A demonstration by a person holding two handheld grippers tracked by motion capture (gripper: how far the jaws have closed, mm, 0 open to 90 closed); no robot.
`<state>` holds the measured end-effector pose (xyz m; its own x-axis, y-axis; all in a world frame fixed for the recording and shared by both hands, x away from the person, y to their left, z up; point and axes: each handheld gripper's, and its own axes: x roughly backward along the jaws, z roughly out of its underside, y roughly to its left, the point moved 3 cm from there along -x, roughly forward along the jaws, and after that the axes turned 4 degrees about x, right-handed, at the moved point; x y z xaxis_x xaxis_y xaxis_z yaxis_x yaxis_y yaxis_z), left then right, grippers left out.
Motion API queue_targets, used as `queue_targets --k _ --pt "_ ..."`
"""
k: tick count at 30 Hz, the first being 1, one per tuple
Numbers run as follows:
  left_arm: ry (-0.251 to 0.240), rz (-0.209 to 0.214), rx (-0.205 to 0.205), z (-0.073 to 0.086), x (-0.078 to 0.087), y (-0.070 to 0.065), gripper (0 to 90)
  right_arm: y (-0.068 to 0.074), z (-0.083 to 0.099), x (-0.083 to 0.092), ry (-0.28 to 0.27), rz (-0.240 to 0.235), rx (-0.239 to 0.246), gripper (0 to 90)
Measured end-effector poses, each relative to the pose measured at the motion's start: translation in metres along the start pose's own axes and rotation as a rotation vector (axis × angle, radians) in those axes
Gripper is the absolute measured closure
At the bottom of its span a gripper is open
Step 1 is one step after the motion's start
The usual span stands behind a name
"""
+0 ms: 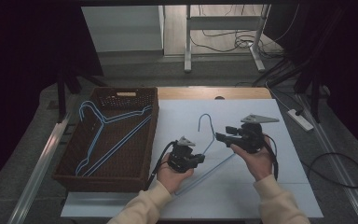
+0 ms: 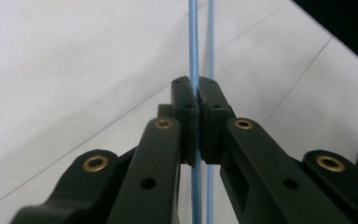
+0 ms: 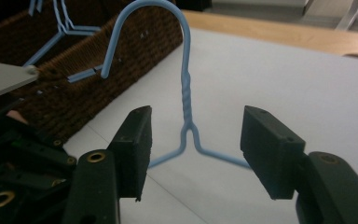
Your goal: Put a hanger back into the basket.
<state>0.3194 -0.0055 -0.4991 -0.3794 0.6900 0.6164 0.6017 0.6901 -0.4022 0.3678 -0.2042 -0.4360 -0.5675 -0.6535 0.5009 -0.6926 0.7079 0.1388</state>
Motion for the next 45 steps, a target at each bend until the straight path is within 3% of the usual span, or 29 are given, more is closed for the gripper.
queue_targets --k 9,15,16,21,30,37,45 --pt "-0.038 0.047 0.015 -0.011 0.023 -0.008 86.7 0.012 0.024 0.052 -0.097 -0.059 0.032 35.5" --pt "-0.07 0.078 0.009 -0.023 0.048 -0.016 86.7 0.009 0.037 0.072 -0.129 -0.061 0.041 32.9" --pt "-0.088 0.087 0.0 -0.027 0.059 -0.018 86.7 0.008 0.04 0.073 -0.13 -0.062 0.038 32.7" --pt "-0.112 0.093 -0.008 -0.037 0.079 -0.018 86.7 0.004 0.05 0.075 -0.125 -0.06 0.035 32.3" --pt "-0.139 0.074 -0.01 -0.042 0.108 -0.003 86.7 -0.01 0.065 0.066 -0.084 -0.031 0.028 30.0" --pt "-0.164 0.063 -0.001 -0.039 0.137 0.017 86.7 -0.013 0.073 0.057 -0.046 -0.014 0.035 28.8" --pt "-0.186 0.025 -0.006 -0.03 0.171 0.039 86.7 -0.015 0.076 0.056 -0.043 -0.003 0.04 27.3"
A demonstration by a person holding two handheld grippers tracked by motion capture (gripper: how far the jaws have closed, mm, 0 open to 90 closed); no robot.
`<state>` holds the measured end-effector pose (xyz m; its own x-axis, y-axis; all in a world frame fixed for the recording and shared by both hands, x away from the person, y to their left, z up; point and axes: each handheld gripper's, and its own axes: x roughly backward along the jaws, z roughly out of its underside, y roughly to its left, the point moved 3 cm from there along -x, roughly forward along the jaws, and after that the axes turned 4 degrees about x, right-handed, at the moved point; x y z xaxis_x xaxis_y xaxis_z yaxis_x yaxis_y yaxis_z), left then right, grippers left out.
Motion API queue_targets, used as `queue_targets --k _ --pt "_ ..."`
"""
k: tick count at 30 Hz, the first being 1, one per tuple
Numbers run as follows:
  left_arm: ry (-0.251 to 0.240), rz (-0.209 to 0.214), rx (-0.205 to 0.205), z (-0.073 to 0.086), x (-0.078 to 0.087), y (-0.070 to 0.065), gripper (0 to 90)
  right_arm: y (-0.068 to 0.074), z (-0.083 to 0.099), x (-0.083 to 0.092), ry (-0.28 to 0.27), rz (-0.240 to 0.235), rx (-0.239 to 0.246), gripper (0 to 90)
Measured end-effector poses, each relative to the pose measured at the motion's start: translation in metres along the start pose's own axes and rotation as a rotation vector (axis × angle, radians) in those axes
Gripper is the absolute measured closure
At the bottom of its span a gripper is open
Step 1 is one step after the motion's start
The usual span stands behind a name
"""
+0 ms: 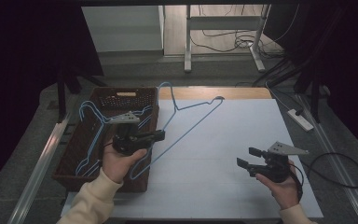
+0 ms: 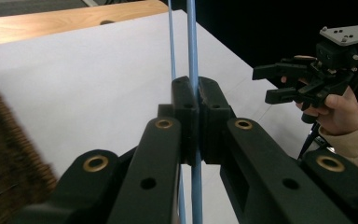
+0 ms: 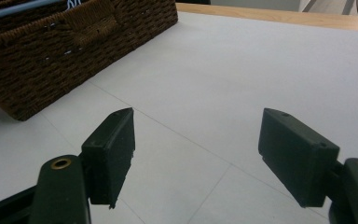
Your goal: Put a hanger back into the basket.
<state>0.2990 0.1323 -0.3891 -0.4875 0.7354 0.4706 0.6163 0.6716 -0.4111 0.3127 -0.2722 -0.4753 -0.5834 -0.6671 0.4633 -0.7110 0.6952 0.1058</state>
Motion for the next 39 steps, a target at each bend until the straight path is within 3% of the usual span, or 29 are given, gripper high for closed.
queue_targets --k 8,10,12,13,22,31,39 --pt "-0.027 -0.002 0.005 0.004 0.029 0.017 86.7 -0.002 0.007 -0.005 0.027 0.013 -0.001 26.8" --pt "-0.048 -0.007 -0.002 0.006 0.043 0.025 86.7 -0.003 0.009 -0.006 0.037 0.018 -0.001 26.8" --pt "-0.049 -0.014 -0.004 0.007 0.046 0.027 86.7 -0.003 0.01 -0.006 0.042 0.02 -0.001 26.8" --pt "-0.056 -0.024 -0.003 0.01 0.056 0.033 86.7 -0.003 0.011 -0.006 0.043 0.02 -0.001 26.9" --pt "-0.077 -0.061 0.001 0.023 0.088 0.06 86.8 -0.002 0.015 -0.009 0.067 0.025 0.006 27.2" --pt "-0.089 -0.11 0.023 0.037 0.106 0.093 86.8 -0.002 0.018 -0.012 0.088 0.031 0.004 27.4" --pt "-0.117 -0.145 0.022 0.035 0.114 0.113 86.8 -0.003 0.019 -0.014 0.095 0.033 0.005 27.6"
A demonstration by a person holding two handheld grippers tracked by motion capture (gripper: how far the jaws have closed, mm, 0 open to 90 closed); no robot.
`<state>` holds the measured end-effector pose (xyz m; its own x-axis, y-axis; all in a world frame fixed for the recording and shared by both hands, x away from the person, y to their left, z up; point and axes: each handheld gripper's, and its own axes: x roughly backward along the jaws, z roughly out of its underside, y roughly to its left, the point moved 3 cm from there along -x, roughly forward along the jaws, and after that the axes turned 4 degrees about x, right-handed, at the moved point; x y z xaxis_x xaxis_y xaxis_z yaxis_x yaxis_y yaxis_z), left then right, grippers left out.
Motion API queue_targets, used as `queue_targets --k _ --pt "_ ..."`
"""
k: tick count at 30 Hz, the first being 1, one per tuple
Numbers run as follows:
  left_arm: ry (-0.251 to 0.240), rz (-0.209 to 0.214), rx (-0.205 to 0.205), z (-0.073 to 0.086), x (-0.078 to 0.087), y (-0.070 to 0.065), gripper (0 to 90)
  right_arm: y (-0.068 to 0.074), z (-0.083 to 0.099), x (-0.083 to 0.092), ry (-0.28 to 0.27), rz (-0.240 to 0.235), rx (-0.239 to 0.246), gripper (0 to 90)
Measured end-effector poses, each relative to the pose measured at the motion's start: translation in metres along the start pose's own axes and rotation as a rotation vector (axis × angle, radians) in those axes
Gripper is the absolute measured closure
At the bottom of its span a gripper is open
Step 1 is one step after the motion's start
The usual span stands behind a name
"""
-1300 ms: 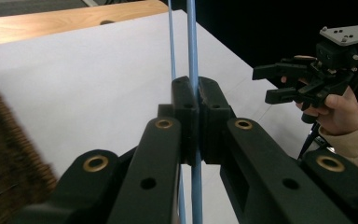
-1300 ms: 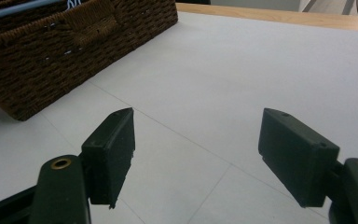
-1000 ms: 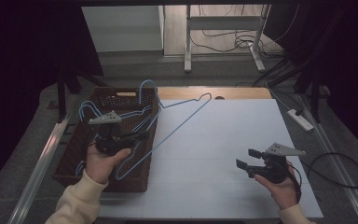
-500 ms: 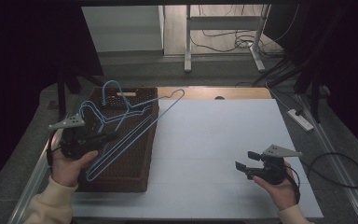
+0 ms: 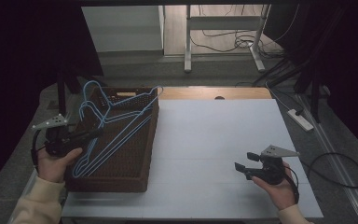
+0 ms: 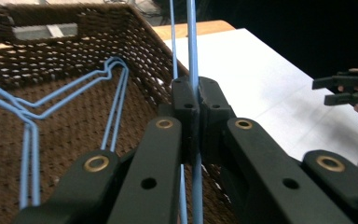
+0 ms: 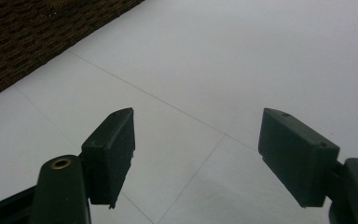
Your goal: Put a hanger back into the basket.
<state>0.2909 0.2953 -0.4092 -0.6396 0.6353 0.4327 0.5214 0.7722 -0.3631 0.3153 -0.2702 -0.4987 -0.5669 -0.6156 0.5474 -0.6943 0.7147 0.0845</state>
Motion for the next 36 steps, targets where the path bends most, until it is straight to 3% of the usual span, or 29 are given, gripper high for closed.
queue_targets --k 7,14,27,36 --pt "-0.009 -0.016 -0.03 -0.006 0.001 0.01 86.8 -0.001 0.0 0.0 0.003 0.001 -0.002 27.7" --pt "0.015 -0.053 -0.049 -0.006 -0.004 0.025 86.9 -0.001 0.001 0.0 0.005 0.001 0.001 27.8" --pt "0.068 -0.073 -0.023 0.013 -0.014 0.039 86.9 0.0 0.001 -0.001 0.01 0.0 0.001 27.9" --pt "0.153 -0.093 -0.013 0.025 -0.033 0.044 86.8 0.0 0.001 -0.002 0.011 0.002 0.004 28.0"
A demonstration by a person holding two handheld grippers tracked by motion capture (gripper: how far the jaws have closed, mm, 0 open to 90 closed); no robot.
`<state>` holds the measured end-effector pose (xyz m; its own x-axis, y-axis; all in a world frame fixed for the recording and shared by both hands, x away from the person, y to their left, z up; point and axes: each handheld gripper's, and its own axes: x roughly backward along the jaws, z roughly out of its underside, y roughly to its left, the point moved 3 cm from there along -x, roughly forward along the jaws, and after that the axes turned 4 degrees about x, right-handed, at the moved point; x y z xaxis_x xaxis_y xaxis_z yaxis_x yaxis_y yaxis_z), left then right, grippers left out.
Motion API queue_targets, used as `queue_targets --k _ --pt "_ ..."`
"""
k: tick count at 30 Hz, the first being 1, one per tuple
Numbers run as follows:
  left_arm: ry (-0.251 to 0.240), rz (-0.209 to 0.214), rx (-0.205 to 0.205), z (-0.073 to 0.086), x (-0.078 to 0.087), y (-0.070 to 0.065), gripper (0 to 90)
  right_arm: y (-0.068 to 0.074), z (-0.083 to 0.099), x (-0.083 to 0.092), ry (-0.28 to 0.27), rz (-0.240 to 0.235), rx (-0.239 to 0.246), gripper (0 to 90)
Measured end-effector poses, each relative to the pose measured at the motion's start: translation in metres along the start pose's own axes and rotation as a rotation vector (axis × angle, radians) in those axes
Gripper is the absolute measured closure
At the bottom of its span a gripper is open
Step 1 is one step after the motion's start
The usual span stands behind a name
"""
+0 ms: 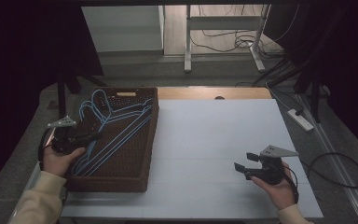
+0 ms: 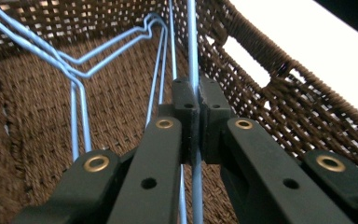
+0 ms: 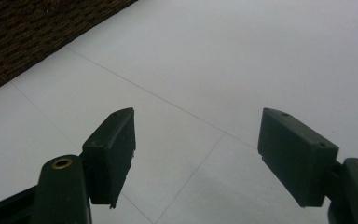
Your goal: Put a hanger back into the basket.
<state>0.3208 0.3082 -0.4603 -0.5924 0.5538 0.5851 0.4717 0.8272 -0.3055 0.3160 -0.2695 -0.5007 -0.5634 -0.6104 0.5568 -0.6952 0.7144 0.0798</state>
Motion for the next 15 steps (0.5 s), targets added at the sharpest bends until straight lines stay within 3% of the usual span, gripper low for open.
queue_targets --k 6,10,11,12,13,15 --pt "0.083 -0.047 0.015 0.004 -0.013 0.002 86.6 0.0 0.0 0.0 -0.001 -0.001 -0.001 28.1" --pt "0.088 -0.104 0.036 0.004 -0.014 0.007 84.7 0.0 0.0 0.001 -0.004 -0.001 0.0 28.2" --pt "0.088 -0.104 0.036 0.004 -0.014 0.007 82.2 0.0 0.0 0.001 -0.004 -0.002 0.0 28.2" --pt "0.077 -0.147 0.038 0.004 -0.014 0.009 74.8 0.0 0.0 0.001 -0.004 -0.002 0.0 28.2" --pt "0.077 -0.147 0.038 0.004 -0.014 0.009 69.7 0.0 0.0 0.001 -0.004 -0.002 0.0 28.2" --pt "0.057 -0.186 0.039 0.002 -0.013 0.009 54.0 0.0 0.0 0.002 -0.006 -0.002 0.0 28.2"
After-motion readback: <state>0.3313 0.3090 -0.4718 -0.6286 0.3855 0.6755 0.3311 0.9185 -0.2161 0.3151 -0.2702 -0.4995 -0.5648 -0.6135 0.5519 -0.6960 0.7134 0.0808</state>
